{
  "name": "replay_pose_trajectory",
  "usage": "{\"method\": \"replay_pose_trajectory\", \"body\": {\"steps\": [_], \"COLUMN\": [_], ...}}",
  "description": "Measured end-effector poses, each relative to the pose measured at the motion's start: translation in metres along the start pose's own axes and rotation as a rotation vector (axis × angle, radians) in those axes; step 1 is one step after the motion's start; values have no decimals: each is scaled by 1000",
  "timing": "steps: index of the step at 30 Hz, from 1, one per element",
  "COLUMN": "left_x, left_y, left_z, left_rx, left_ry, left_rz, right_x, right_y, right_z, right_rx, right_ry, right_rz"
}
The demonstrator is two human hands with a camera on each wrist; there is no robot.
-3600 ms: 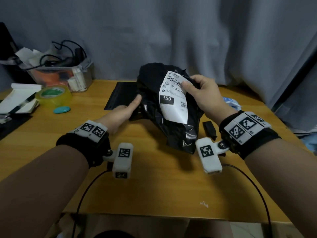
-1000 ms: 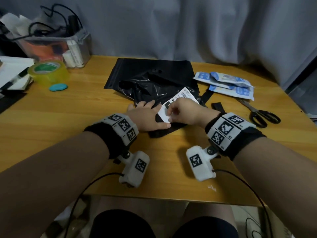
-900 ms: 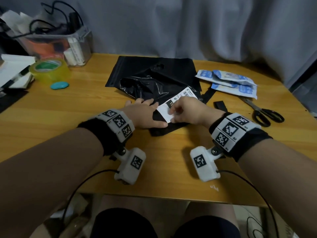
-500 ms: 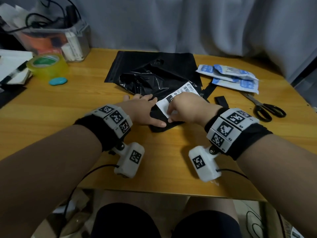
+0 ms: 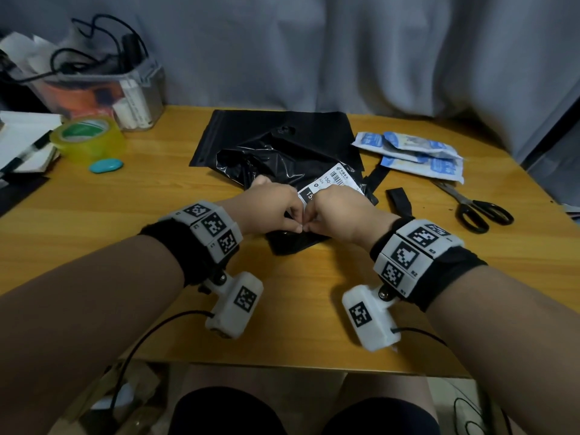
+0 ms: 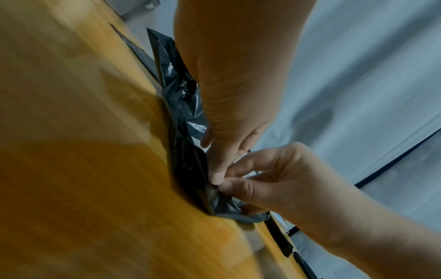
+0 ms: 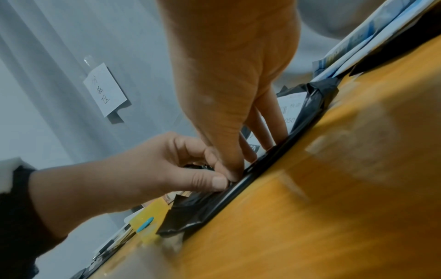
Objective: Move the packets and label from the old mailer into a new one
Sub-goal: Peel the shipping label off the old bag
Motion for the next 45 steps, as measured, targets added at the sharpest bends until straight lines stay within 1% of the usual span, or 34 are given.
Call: {"method": "replay_pose_trajectory", "body": {"steps": [3,6,11,14,18,22,24,29,34,39,43,45], "left_x": [-6,-9,-11,-11,-13,-9,-7,-6,-8,-11,-12,-12], "left_y": [0,0,4,5,5,6,7,8,4,3,3,2], "left_z": [1,0,-2,-3,-3,-2,-1,-3,-5,-6,-8,-7], "left_rx": [45,51,29,-3,-65,-42,-53,-105,-142,-61,31,67], "left_ry": [-57,-60,-6,26,72,54,51,67,108,54,10,-30], "left_rz": [-42,-61,-43,-55,-63,-4,9,-12,-20,-38,-61,-81], "right_x": [0,0,-3,-3,-3,-6,-6,-7,-7,-5,-3,-5], "right_y": [-1,-2,-4,-6,-5,-3,-3,-4,-2,-4,0,1], "right_z": [-5,-10,-19,-21,-21,-23,-24,-25,-24,-19,-12,-9], "right_rx": [-34,-51,-91,-111,-93,-92,-100,-98,-111,-95,-89,-95], "right_ry": [54,84,150,180,169,156,163,163,160,140,53,68], "right_rz": [-5,-10,-24,-30,-28,-33,-40,-58,-39,-27,-17,-29]}}
Point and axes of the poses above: each hand's wrist, its own y-axis towards the middle knuckle, its own x-axis out of the back of the hand, z = x × y, the point moved 2 cm from there along y, towards the middle knuckle, and after that the axes turned 11 degrees about -z, right-handed, at the moved point
